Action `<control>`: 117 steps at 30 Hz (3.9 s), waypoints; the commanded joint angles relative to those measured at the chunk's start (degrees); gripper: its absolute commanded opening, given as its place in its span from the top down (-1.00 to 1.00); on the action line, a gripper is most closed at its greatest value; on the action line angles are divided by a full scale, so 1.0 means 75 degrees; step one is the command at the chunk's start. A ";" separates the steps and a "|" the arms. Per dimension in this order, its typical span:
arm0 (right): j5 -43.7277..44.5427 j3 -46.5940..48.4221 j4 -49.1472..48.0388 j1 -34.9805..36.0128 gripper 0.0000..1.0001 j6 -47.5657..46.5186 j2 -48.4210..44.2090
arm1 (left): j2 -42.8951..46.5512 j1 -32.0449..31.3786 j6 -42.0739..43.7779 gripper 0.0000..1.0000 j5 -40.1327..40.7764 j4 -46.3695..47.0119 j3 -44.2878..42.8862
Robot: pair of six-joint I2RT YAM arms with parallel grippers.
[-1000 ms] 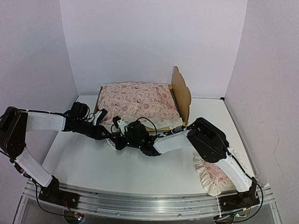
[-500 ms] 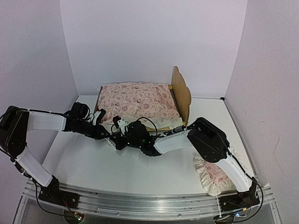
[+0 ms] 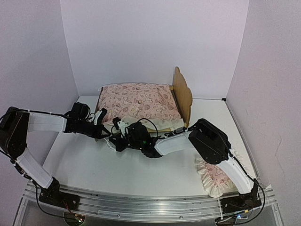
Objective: Set up the pet bed
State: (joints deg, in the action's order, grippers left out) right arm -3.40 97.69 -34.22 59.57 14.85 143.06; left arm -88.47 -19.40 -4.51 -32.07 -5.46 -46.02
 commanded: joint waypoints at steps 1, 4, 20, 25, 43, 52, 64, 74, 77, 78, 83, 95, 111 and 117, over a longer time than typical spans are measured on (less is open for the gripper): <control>0.0005 0.0045 -0.0245 0.0051 0.94 -0.0210 -0.0478 | 0.0087 0.0029 0.0028 1.00 0.0045 -0.0071 -0.0099; 0.0077 -0.0265 0.0233 0.0053 0.59 -0.0910 -0.0630 | 0.0101 0.0054 0.0066 1.00 0.0139 -0.0033 -0.0121; 0.0452 0.0691 0.2877 0.0310 0.10 -0.3320 0.0289 | 0.0114 0.0067 0.0087 1.00 0.0118 0.0025 -0.0110; 0.0689 0.0637 0.2960 0.0326 0.69 -0.3246 0.0336 | 0.0152 0.0102 0.0134 1.00 0.0206 -0.0120 -0.0252; 0.0172 -0.1054 0.3062 0.0370 1.00 -0.1429 -0.0388 | 0.1325 0.2499 0.4273 1.00 0.1775 -0.1678 -0.3026; 0.0003 -0.1130 0.3062 0.0372 1.00 -0.1085 -0.0385 | 0.1403 0.2761 0.5104 1.00 0.0803 -0.1789 -0.2385; -0.0668 -0.0943 0.3062 0.0385 0.22 -0.1180 -0.1248 | 0.1231 0.2610 1.0047 -0.15 -0.0109 -0.3981 -0.0334; -0.1054 -0.1542 0.4776 0.0188 -0.52 -0.1056 -0.3453 | 0.2299 0.2559 1.4178 -0.57 0.2212 -0.5162 0.1759; -0.1446 -0.1356 0.5735 -0.0324 -0.44 -0.0487 -0.3971 | 0.2753 0.2321 1.4076 -0.65 0.1780 -0.5865 0.1397; -0.1576 -0.1304 0.6030 -0.0531 -0.39 -0.0259 -0.4143 | 0.2889 0.2251 1.3923 -0.68 0.1614 -0.6038 0.1244; -0.1058 -0.1039 0.7987 -0.1406 -0.07 0.0323 -0.5103 | 0.3039 0.1072 1.1885 -0.73 0.0810 -0.6462 0.0252; 0.0343 -0.1707 1.0010 -0.3377 0.16 0.1201 -0.6881 | -0.0341 -0.1656 0.6968 -0.60 -0.0078 -0.4461 -0.3885; 0.1302 0.0049 0.9979 -0.3865 0.07 0.0728 -0.5078 | -0.4134 -0.3034 0.6576 -0.58 0.1409 -0.2123 -0.7050; 0.1169 -0.0571 0.9987 -0.3863 0.06 0.0636 -0.5461 | -0.4983 -0.3074 0.6544 -0.34 0.1590 -0.2455 -0.7840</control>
State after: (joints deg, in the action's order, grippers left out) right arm 4.34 95.90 40.49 30.79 20.59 103.82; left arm -124.37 -42.65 44.69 -21.81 -25.02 -100.95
